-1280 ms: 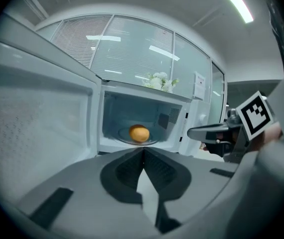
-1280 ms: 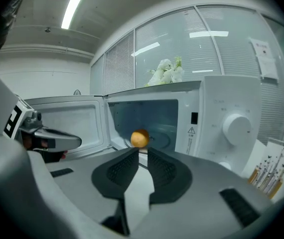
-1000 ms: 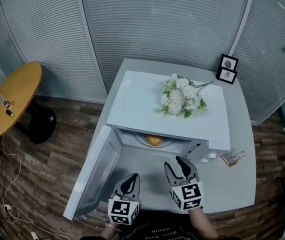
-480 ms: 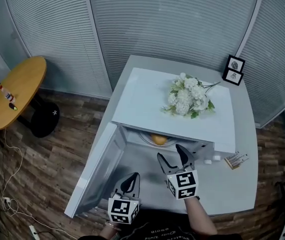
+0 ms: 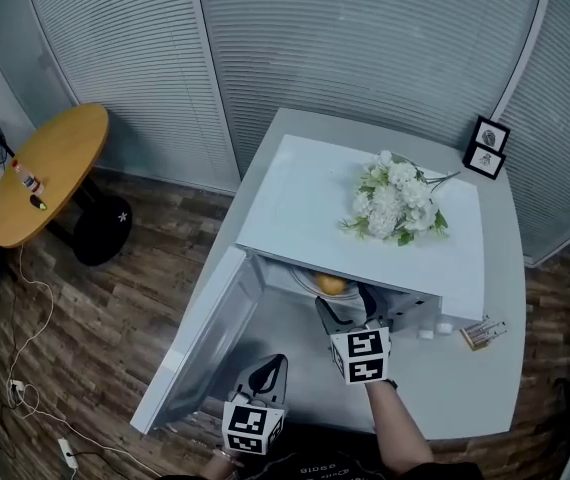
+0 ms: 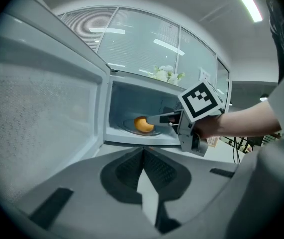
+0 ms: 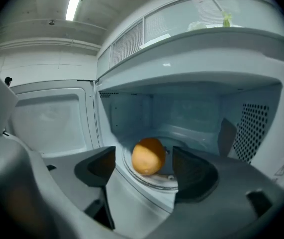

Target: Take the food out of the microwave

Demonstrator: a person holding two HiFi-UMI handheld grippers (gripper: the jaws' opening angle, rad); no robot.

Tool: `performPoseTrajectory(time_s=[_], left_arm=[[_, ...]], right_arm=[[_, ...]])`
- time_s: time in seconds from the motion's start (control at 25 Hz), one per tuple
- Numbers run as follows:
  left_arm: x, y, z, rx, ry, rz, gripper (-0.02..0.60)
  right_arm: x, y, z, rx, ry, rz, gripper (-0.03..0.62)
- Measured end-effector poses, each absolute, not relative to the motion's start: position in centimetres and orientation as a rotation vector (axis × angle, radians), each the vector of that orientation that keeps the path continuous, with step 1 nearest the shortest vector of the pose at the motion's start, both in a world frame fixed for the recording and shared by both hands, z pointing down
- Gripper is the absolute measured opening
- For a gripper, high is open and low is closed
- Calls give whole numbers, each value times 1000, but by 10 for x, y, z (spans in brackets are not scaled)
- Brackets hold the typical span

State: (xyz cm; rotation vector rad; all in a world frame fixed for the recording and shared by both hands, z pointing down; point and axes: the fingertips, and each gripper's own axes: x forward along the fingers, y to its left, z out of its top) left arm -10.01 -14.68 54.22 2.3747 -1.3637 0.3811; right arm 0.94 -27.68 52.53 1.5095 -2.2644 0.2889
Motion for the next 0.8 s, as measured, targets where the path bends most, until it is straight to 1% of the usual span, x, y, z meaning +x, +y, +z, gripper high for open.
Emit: performPoseTrajectory(time_s=[0.4, 0.8], left_arm=[[-92, -136, 555, 2361, -1314, 423, 8], [-105, -129, 567, 2315, -1321, 455, 8]], right_arm=[[7, -302, 547, 1508, -2212, 366, 345], [6, -320, 566, 1500, -2175, 524, 345]])
